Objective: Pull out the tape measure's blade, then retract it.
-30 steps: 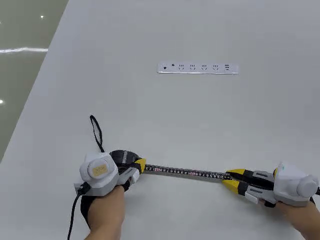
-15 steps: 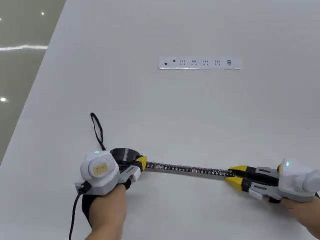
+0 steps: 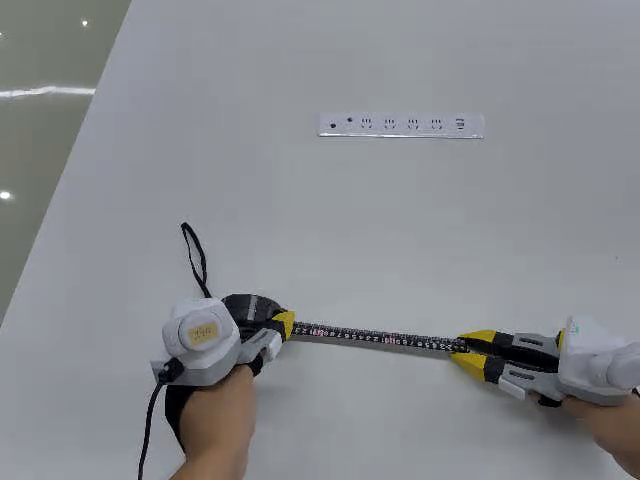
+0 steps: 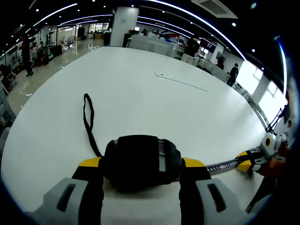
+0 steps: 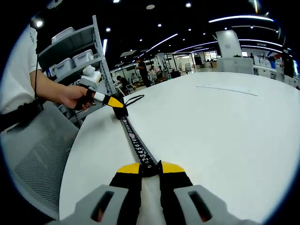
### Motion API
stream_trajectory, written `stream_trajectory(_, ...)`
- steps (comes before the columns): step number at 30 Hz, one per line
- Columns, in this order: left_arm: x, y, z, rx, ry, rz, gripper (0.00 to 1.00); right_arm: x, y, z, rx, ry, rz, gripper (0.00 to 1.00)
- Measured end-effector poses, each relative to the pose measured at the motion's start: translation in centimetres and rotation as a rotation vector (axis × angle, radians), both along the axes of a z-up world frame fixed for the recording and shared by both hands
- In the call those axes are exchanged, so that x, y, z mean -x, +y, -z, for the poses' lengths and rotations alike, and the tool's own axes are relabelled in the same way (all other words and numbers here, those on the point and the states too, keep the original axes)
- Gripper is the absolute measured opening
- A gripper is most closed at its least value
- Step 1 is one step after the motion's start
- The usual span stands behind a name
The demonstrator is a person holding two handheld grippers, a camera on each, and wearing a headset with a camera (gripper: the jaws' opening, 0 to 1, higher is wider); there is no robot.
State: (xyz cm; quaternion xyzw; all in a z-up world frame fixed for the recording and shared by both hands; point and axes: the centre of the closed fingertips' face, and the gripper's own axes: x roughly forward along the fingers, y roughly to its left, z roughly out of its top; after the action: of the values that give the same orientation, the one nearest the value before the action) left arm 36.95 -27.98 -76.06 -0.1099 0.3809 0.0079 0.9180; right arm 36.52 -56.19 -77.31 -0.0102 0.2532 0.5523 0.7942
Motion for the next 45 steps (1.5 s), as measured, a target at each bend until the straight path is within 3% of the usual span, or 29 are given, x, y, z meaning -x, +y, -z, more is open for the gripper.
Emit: stream_trajectory(45, 0.1, 0.0, 0.0, 0.008, 0.004, -0.005, 0.62, -0.2, 3.8, 0.0, -0.015, -0.023, -0.041, 0.13)
